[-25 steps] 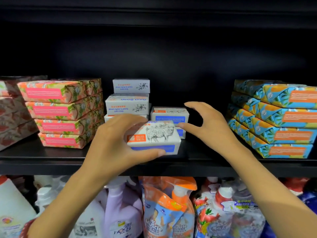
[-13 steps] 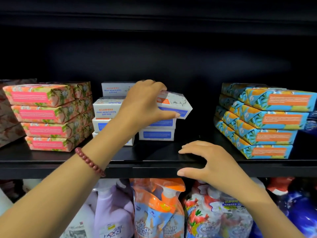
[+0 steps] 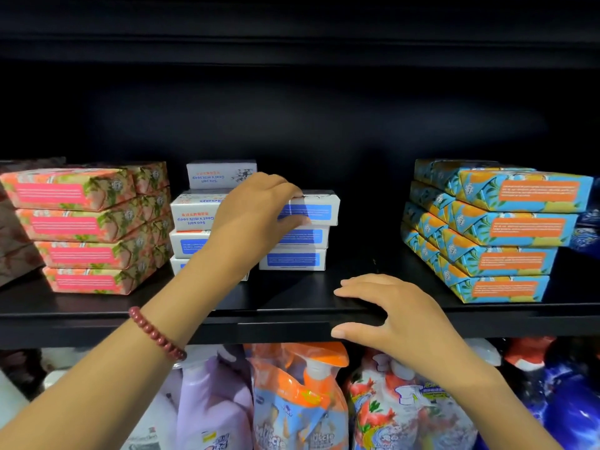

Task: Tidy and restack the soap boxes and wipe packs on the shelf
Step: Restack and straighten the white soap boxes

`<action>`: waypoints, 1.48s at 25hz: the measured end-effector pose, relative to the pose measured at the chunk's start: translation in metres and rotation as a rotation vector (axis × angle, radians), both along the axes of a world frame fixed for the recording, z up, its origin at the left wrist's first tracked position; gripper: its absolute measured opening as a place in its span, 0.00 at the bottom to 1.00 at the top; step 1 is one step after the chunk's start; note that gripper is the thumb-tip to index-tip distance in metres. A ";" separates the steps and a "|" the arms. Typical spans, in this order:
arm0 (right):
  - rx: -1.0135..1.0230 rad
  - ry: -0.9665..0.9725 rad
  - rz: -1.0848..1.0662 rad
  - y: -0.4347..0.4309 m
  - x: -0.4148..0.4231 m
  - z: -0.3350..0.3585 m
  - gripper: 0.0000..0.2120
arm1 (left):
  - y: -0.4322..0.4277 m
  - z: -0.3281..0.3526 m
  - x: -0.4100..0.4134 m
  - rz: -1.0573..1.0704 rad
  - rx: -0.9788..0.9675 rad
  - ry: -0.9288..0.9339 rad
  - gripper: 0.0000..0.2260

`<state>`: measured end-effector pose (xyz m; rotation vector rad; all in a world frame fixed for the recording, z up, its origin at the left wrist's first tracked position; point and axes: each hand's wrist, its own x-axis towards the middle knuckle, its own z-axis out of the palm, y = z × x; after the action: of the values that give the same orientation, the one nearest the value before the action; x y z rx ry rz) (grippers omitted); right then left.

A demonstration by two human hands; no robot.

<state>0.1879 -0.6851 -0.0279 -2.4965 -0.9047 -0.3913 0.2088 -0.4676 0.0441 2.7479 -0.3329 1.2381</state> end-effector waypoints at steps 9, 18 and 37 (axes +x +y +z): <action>0.031 -0.011 -0.008 -0.001 0.001 -0.002 0.27 | 0.004 -0.006 -0.006 0.042 0.079 -0.030 0.14; 0.445 -0.210 0.101 0.048 -0.002 0.029 0.16 | 0.047 -0.074 -0.085 -0.021 -0.198 -0.083 0.17; -0.066 -0.355 0.171 0.169 0.030 0.082 0.30 | 0.078 -0.091 -0.101 -0.067 -0.214 0.044 0.22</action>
<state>0.2174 -0.5161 0.0544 -2.4249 -1.2764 -0.7739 0.1080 -0.3901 -0.0473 2.5575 -0.2681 1.1239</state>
